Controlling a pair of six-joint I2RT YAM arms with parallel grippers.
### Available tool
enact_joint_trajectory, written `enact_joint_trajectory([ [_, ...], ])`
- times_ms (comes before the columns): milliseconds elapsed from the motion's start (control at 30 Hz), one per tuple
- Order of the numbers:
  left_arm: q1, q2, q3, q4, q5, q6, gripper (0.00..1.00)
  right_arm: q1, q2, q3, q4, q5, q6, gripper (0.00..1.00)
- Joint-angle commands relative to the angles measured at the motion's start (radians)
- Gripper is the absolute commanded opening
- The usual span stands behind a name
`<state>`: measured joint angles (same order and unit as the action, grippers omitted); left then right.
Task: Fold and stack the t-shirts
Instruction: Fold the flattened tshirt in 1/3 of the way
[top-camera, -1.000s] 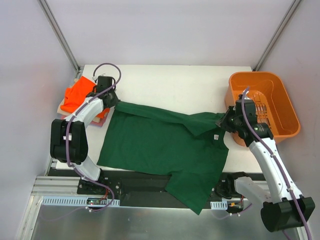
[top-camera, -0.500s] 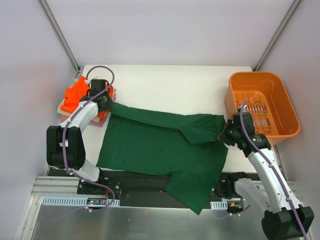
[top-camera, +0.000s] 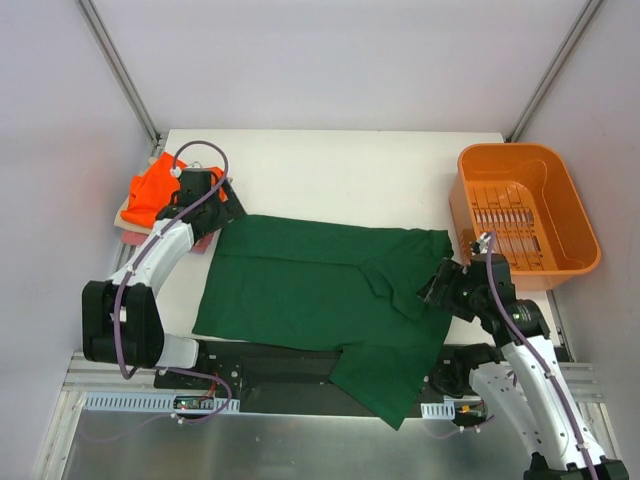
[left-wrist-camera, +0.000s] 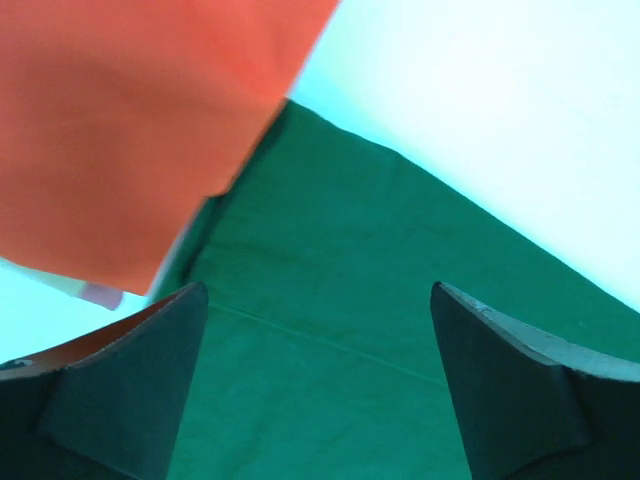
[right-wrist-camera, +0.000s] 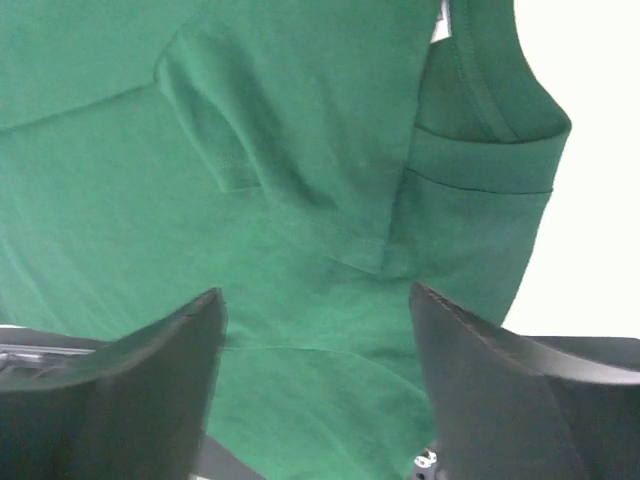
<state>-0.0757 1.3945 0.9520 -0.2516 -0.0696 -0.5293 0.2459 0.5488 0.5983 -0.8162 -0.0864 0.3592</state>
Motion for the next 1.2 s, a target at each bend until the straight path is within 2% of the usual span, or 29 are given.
enact_joint_trajectory([
  [0, -0.079, -0.061, 0.043, 0.005, 0.04, 0.011, 0.99, 0.004, 0.057, 0.061, 0.092, -0.107, -0.094, 0.97],
  [133, -0.128, -0.005, 0.096, 0.003, 0.098, 0.023, 0.99, 0.01, 0.228, 0.112, 0.222, -0.162, -0.114, 0.96],
  [333, -0.142, 0.171, 0.149, 0.008, 0.145, 0.034, 0.99, 0.081, 0.56, 0.231, 0.293, -0.023, -0.166, 0.96],
  [500, -0.142, 0.287, 0.183, -0.002, 0.179, 0.038, 0.99, 0.079, 0.915, 0.448, 0.209, 0.114, -0.203, 0.96],
  [633, -0.142, 0.333, 0.189, -0.012, 0.111, 0.037, 0.99, 0.047, 1.123, 0.55, 0.193, 0.097, -0.22, 0.96],
  [700, -0.142, 0.353, 0.194, -0.012, 0.102, 0.031, 0.99, 0.02, 1.204, 0.612, 0.183, 0.05, -0.212, 0.96],
  [800, -0.141, 0.388, 0.208, -0.015, 0.085, 0.026, 0.99, -0.006, 1.298, 0.695, 0.15, 0.06, -0.226, 0.96],
  [1167, -0.119, 0.494, 0.306, -0.038, 0.054, -0.012, 0.99, -0.083, 1.52, 0.971, 0.074, 0.022, -0.287, 0.96],
])
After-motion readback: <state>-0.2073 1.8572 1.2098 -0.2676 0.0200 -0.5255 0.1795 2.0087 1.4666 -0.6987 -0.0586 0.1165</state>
